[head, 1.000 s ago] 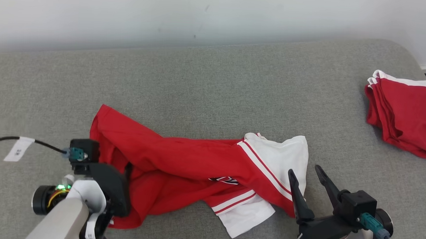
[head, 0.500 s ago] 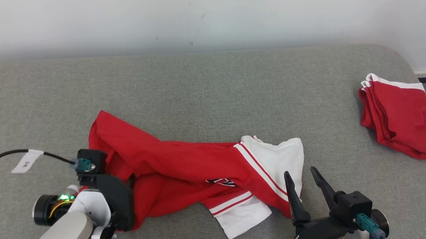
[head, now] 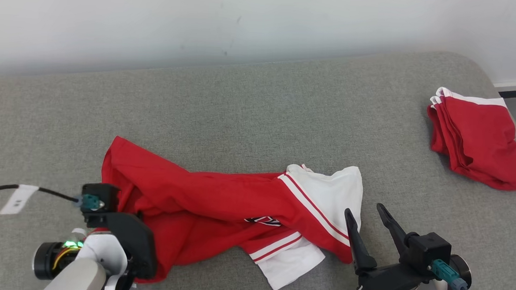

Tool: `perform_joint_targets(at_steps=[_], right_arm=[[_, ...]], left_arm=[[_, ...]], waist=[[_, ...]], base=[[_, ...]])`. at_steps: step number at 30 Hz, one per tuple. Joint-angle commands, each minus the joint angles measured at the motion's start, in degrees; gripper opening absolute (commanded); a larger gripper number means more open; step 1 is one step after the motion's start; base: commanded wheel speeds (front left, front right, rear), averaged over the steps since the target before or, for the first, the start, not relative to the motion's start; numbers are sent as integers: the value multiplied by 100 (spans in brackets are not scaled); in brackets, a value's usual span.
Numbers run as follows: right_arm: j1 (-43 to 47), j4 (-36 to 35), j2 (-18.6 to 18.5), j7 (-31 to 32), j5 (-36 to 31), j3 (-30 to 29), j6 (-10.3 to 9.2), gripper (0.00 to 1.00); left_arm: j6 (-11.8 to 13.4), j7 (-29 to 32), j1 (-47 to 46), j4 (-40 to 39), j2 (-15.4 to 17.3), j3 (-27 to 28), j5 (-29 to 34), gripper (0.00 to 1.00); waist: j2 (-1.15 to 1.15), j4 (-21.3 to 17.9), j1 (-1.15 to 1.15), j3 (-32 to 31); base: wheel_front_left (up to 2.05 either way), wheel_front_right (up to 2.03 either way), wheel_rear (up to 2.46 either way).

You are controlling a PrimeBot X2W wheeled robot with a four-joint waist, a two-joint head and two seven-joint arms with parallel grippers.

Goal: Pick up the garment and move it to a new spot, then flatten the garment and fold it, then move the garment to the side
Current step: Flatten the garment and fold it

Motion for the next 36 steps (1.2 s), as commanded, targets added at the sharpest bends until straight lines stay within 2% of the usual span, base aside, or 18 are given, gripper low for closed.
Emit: perform_joint_targets(at_steps=[1, 6, 12, 13, 16, 22, 29, 33, 36], right_arm=[[63, -7, 2, -11, -8, -8, -15, 100], [122, -31, 23, -22, -21, -62, -15, 100], [171, -52, 46, -25, -46, -156, -15, 100], [169, -64, 46, -21, -48, -185, -15, 100], [165, -58, 61, -3, -71, -206, -15, 100], [152, -43, 75, -6, -49, -215, -15, 100], [220, -43, 92, 9, -66, -274, -15, 100], [208, -38, 109, 17, -71, -292, -15, 100], [199, -21, 114, 10, -57, -285, -15, 100]], left_arm=[[40, -59, 175, -56, 34, 54, -59, 0], [310, -235, 630, -952, 255, 297, -122, 0], [831, -304, 1437, -2425, 681, 525, -42, 0], [956, -389, 1621, -2881, 725, 604, -10, 0], [1130, -453, 1838, -3304, 792, 659, 5, 0], [1568, -307, 2403, -3569, 848, 680, -22, 0], [1948, -116, 2887, -3403, 999, 625, 32, 0], [2211, -139, 3060, -3350, 1054, 683, 130, 0], [2409, -426, 3133, -3380, 930, 854, 195, 0]], waist=[[0, 15, 0, -13], [0, 93, 0, -43], [0, 201, 0, -45], [0, 227, 0, -43], [0, 250, 0, -51], [0, 196, 0, -89], [0, 161, 0, -105], [0, 156, 0, -117], [0, 157, 0, -124]], base=[[0, 0, 0], [0, 0, 0], [0, 0, 0], [0, 0, 0], [0, 0, 0], [0, 0, 0], [0, 0, 0], [0, 0, 0], [0, 0, 0]])
